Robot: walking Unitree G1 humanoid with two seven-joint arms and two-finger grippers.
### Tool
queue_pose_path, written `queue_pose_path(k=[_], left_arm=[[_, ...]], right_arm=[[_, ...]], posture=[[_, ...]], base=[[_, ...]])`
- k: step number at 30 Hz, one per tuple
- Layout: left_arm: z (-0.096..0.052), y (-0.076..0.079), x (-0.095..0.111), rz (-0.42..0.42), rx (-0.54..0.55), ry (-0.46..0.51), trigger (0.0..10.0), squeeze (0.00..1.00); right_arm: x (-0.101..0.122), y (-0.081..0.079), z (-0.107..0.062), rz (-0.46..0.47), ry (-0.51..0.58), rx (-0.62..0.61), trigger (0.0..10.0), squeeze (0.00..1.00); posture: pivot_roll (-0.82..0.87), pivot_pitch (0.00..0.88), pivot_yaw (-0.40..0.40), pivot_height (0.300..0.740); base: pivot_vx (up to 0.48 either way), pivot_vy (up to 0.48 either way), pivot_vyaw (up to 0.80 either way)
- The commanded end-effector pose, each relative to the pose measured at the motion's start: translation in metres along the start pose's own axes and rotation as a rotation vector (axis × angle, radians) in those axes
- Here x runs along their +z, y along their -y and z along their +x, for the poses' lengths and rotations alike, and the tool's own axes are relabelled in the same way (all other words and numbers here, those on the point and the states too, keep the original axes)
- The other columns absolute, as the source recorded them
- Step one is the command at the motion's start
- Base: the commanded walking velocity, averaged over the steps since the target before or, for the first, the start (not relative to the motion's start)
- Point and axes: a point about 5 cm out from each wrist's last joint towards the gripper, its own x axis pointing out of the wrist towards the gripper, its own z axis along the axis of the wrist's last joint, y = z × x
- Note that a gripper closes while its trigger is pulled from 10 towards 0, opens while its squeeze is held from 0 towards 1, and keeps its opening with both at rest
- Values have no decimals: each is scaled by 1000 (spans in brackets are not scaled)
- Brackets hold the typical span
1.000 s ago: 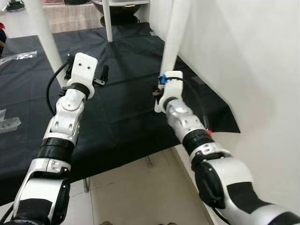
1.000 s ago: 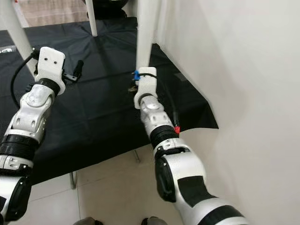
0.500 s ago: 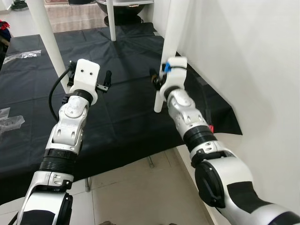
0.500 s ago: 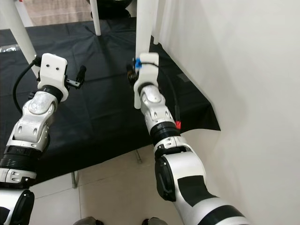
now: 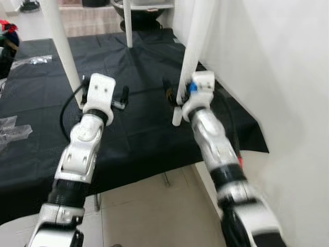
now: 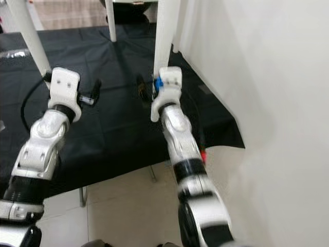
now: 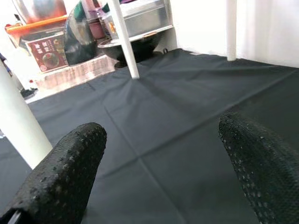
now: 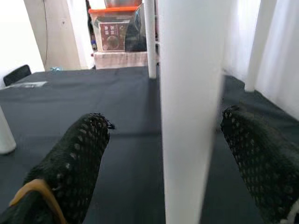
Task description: Building children table
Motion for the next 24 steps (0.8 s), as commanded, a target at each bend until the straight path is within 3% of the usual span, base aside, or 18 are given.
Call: queue_pose_path(k=[1, 4, 7, 10, 11, 12, 13, 15, 16, 20, 24], left_arm=[[-5, 7, 0, -9, -26, 1, 10000, 0], [-14, 12, -1, -23, -34, 0, 10000, 0], [-15, 13, -1, -25, -34, 0, 10000, 0], [-25, 19, -3, -49, -53, 3, 10000, 0], [-39, 26, -7, -56, -80, 4, 10000, 0], [-39, 26, -7, -56, -80, 4, 10000, 0], [-49, 30, -13, -66, -89, -16, 10000, 0], [-49, 30, -13, -66, -89, -16, 10000, 0], [-71, 36, -28, -100, -108, -75, 10000, 0], [-88, 37, -39, -128, -96, -138, 10000, 0], [-95, 38, -45, -132, -94, -166, 10000, 0]], right_arm=[[12, 0, -7, -23, 60, 33, 10000, 0], [8, 5, -26, -23, 66, 47, 10000, 0], [8, 5, -27, -22, 66, 47, 10000, 0], [4, 8, -35, -20, 53, 41, 10000, 0], [-3, 10, -43, -26, 25, 25, 10000, 0], [-3, 10, -43, -26, 25, 25, 10000, 0], [-8, 10, -49, -18, 6, 21, 10000, 0], [-8, 10, -49, -18, 6, 21, 10000, 0], [-15, 6, -62, -24, -29, 25, 10000, 0], [-19, -2, -77, -17, -70, 45, 10000, 0], [-22, -8, -86, -7, -87, 61, 10000, 0]], posture=[[62, 46, -49, 740], [59, 45, -50, 740], [59, 45, -50, 740], [47, 38, -44, 740], [47, 33, -42, 740], [47, 33, -42, 740], [47, 33, -42, 740], [47, 33, -42, 740], [42, 23, -38, 740], [40, 17, -43, 740], [37, 15, -42, 740]], base=[[0, 0, 0], [0, 0, 0], [0, 0, 0], [0, 0, 0], [0, 0, 0], [0, 0, 0], [0, 0, 0], [0, 0, 0], [0, 0, 0], [0, 0, 0], [0, 0, 0]])
